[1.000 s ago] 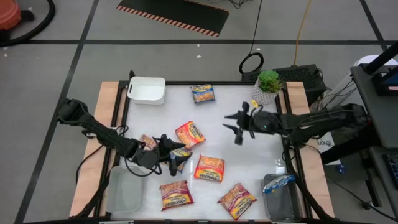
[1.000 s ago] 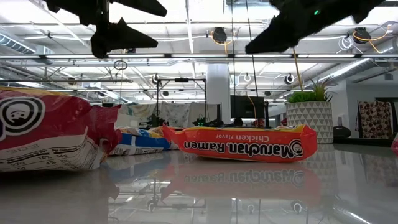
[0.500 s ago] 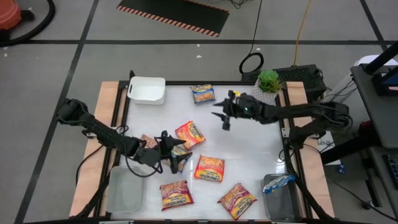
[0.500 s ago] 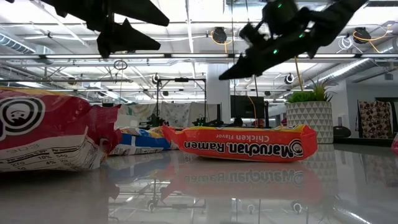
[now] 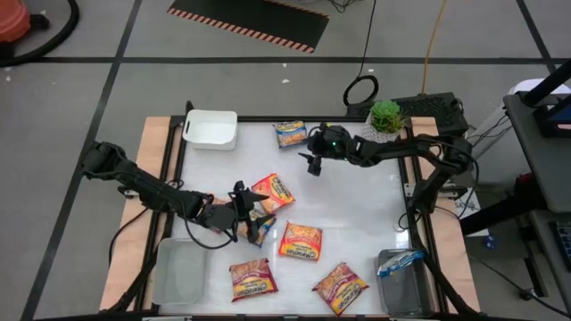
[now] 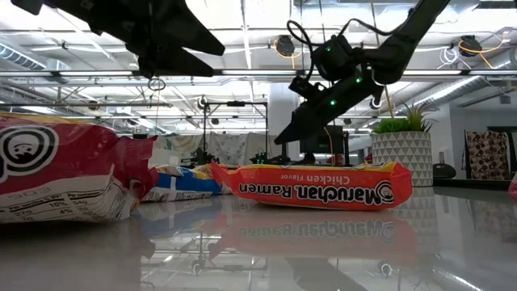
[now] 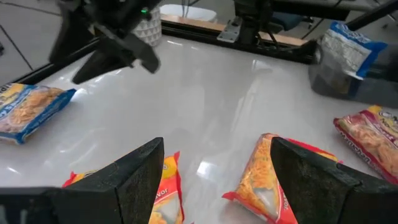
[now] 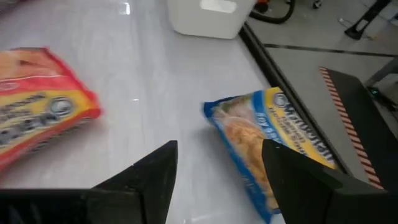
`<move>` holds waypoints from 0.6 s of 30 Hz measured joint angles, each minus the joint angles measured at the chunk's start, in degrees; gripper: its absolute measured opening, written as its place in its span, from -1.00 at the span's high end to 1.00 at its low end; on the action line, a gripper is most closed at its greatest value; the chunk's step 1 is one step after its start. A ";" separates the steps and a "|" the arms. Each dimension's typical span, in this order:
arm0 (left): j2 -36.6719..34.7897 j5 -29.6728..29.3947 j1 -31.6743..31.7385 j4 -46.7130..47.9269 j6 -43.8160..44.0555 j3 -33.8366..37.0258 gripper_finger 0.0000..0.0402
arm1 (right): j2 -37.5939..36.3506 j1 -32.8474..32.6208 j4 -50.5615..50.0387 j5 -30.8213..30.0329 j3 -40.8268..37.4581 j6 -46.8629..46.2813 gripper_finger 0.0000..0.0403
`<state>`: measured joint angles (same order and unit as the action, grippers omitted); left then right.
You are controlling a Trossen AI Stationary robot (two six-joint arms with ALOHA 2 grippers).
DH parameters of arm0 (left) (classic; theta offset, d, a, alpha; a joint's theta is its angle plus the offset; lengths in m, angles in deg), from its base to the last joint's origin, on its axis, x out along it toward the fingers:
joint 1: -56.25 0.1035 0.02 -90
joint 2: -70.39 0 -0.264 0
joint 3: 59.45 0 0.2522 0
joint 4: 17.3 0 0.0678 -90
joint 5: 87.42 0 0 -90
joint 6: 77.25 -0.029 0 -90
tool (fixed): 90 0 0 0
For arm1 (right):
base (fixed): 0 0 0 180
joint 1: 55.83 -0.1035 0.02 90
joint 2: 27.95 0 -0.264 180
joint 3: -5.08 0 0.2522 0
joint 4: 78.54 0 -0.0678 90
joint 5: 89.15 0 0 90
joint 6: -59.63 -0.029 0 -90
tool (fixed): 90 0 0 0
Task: Sort Maruchan noodles
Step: Put the top blue noodle pack into the black bin
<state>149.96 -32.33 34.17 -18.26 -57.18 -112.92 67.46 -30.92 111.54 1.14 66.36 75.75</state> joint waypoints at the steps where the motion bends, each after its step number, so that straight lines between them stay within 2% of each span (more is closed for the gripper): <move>1: 0.00 0.39 0.11 0.02 -0.59 0.00 -0.49 | 0.37 0.54 -0.07 -0.01 0.28 -0.01 -0.13; 9: 0.00 0.54 0.76 0.00 -7.49 0.00 -0.49 | 1.08 3.68 -0.87 -0.04 1.45 -1.93 -0.13; 18: 0.00 2.01 4.73 -0.03 -12.34 0.00 -0.49 | 1.08 6.68 -2.01 -0.01 1.45 -6.52 -0.14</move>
<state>149.96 -30.31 38.90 -18.28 -69.52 -112.92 68.54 -24.24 109.53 1.14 67.81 69.23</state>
